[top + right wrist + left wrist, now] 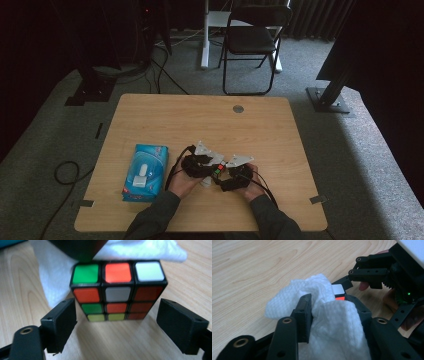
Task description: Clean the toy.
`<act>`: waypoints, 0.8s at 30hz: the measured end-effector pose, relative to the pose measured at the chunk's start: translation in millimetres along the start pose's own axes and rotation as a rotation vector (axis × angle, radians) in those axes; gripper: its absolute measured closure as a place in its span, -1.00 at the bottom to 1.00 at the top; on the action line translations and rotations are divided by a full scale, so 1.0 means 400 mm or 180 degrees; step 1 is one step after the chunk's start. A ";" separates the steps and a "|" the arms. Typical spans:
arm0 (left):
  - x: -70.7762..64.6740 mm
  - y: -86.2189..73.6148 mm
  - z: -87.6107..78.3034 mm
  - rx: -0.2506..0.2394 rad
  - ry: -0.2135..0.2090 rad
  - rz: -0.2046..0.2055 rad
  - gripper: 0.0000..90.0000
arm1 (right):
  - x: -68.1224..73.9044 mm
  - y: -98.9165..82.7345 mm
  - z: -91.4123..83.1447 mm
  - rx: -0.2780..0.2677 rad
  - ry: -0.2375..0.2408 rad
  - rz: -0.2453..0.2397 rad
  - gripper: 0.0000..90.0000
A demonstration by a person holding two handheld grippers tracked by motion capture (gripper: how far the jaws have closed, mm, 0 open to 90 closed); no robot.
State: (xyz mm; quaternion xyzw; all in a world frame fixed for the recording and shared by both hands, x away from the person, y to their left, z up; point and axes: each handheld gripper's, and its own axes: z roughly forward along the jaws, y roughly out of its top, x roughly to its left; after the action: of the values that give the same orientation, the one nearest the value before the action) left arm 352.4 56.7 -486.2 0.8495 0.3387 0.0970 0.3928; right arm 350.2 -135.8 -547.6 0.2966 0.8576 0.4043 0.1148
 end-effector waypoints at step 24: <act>0.013 -0.025 0.001 -0.0221 0.0286 0.0042 0.39 | -0.001 0.002 0.001 -0.0034 -0.0023 -0.0014 -0.42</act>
State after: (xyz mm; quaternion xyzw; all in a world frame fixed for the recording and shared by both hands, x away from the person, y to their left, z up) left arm 351.5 64.3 -494.3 0.8323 0.3467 0.1494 0.4058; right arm 351.0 -135.3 -547.2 0.2956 0.8556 0.4075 0.1202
